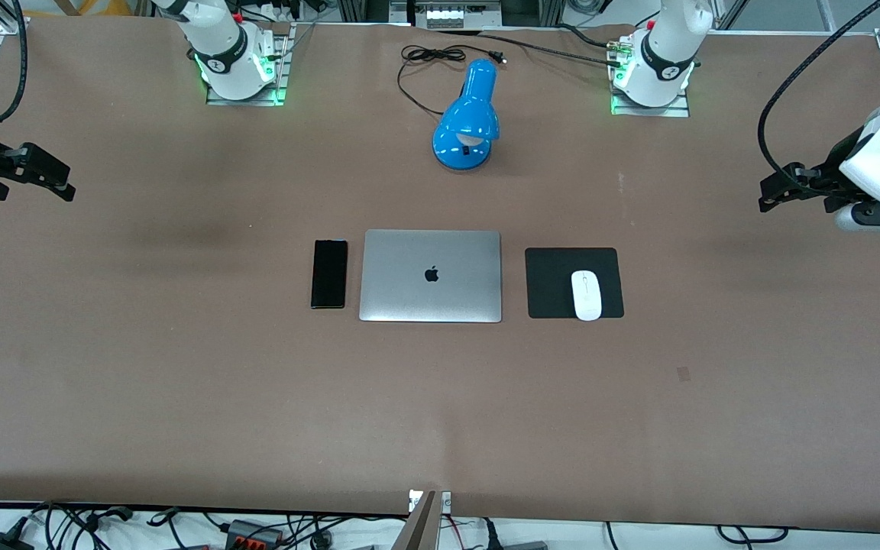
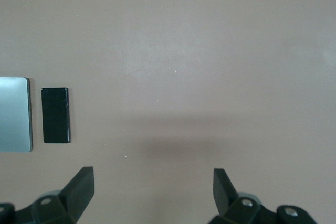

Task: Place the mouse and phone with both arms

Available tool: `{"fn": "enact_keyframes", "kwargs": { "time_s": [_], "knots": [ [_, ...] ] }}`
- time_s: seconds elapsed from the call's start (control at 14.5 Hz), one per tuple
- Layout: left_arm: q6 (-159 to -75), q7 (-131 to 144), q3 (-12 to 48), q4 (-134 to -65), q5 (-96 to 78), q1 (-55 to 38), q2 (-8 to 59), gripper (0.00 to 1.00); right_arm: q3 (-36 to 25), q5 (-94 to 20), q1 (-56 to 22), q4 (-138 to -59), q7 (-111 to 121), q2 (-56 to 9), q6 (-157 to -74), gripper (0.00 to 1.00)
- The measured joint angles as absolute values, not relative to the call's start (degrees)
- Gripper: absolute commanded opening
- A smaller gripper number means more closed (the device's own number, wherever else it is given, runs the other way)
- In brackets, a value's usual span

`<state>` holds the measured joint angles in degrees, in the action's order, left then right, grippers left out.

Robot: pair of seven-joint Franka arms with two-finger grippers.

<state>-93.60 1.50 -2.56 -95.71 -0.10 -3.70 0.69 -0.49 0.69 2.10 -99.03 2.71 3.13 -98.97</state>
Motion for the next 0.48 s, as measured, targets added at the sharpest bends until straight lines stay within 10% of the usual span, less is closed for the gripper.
{"fn": "enact_keyframes", "kwargs": {
  "time_s": [0.48],
  "knots": [
    [-93.57,1.5,-2.57,-95.36,-0.1,-3.36,1.2,1.0,-0.49,0.69,2.1,-99.12,2.71,3.13,-98.97,1.0]
  ]
}}
